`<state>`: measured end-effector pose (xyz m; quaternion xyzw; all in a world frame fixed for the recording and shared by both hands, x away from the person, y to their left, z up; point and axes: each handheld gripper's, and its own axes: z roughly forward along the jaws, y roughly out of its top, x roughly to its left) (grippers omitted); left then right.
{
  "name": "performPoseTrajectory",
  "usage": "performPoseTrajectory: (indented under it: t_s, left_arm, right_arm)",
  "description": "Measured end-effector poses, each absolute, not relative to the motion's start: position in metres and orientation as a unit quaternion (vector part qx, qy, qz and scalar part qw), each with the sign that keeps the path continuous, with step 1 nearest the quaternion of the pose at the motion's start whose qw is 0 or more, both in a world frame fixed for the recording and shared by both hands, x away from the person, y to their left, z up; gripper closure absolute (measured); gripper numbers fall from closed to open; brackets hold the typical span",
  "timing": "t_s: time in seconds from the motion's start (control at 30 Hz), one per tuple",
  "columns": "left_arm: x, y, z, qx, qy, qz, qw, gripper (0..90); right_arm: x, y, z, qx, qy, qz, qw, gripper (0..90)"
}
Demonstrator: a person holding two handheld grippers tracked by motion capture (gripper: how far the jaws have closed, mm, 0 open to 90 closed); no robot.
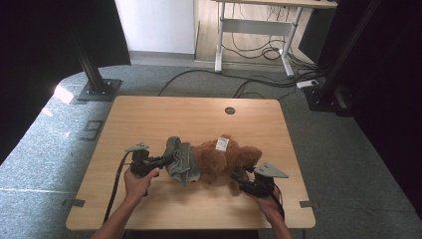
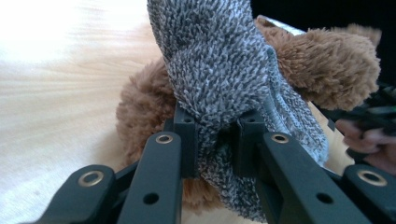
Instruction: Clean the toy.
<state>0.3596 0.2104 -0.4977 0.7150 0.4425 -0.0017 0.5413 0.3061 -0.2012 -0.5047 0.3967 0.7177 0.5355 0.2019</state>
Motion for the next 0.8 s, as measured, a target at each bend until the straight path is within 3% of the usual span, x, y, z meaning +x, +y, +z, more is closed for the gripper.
performPoseTrajectory:
  t_s: [0.17, 0.37, 0.57, 0.63, 0.8]
  left_arm:
    - [0.354, 0.212, -0.501, 0.714, 0.441, -0.004, 0.543, 75.3]
    - [0.350, 0.212, -0.501, 0.717, 0.438, -0.004, 0.542, 75.3]
    - [0.347, 0.214, -0.502, 0.717, 0.438, -0.007, 0.542, 75.2]
    - [0.346, 0.216, -0.503, 0.715, 0.439, -0.009, 0.543, 75.1]
    - [0.342, 0.221, -0.508, 0.711, 0.443, -0.024, 0.546, 75.1]
  right_arm:
    - [0.296, -0.222, -0.480, 0.408, 0.690, 0.557, 0.216, 24.7]
    - [0.317, -0.231, -0.445, 0.404, 0.685, 0.569, 0.208, 23.0]
    - [0.348, -0.202, -0.465, 0.381, 0.746, 0.526, 0.148, 34.0]
    - [0.351, -0.193, -0.480, 0.376, 0.761, 0.513, 0.129, 42.1]
    - [0.348, -0.189, -0.498, 0.370, 0.761, 0.523, 0.102, 51.7]
